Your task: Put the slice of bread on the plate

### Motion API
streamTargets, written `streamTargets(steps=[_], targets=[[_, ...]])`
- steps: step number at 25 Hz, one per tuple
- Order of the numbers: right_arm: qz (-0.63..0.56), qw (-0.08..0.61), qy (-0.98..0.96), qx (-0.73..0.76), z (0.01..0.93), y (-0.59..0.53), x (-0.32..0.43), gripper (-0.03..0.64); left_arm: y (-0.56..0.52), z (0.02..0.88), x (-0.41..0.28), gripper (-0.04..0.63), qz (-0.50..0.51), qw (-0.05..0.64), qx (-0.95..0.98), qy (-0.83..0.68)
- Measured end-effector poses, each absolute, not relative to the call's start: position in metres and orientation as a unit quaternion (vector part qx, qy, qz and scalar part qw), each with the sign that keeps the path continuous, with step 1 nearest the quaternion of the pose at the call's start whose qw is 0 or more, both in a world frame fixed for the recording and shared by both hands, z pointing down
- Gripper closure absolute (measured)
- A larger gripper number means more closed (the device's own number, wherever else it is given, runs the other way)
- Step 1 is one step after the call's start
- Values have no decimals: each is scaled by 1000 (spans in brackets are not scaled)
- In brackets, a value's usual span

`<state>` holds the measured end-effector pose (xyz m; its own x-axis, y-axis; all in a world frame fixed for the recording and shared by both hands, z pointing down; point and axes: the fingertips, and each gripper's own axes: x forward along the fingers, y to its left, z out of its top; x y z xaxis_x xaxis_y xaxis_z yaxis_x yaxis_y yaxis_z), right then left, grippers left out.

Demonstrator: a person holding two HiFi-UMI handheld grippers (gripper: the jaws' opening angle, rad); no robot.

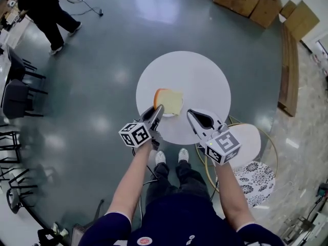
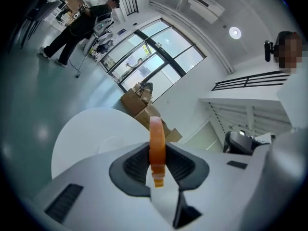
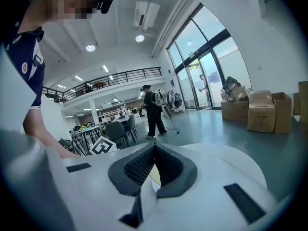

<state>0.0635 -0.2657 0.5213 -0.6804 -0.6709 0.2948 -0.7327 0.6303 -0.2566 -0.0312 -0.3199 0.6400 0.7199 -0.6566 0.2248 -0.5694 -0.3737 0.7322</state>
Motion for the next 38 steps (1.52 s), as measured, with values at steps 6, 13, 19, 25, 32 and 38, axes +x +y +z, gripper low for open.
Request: streamTargets(steps=[6, 13, 19, 25, 32, 38], targets=[[185, 90, -898, 390, 529, -266, 60, 611, -324, 659, -29, 502, -43, 431, 821, -373], [191, 94, -898, 386, 535, -265, 59, 611, -329, 674, -28, 502, -46, 451, 807, -378], [194, 96, -898, 384, 540, -263, 62, 611, -330, 689, -34, 502, -16, 457, 792, -404], [195, 95, -898, 382, 540, -263, 60, 611, -331, 695, -38, 489, 24, 435, 790, -431], [199, 94, -898, 381, 541, -263, 57, 611, -332, 705, -49, 451, 91, 392, 784, -472], [202, 94, -897, 382, 543, -263, 57, 609, -333, 719, -54, 440, 128, 385, 777, -483]])
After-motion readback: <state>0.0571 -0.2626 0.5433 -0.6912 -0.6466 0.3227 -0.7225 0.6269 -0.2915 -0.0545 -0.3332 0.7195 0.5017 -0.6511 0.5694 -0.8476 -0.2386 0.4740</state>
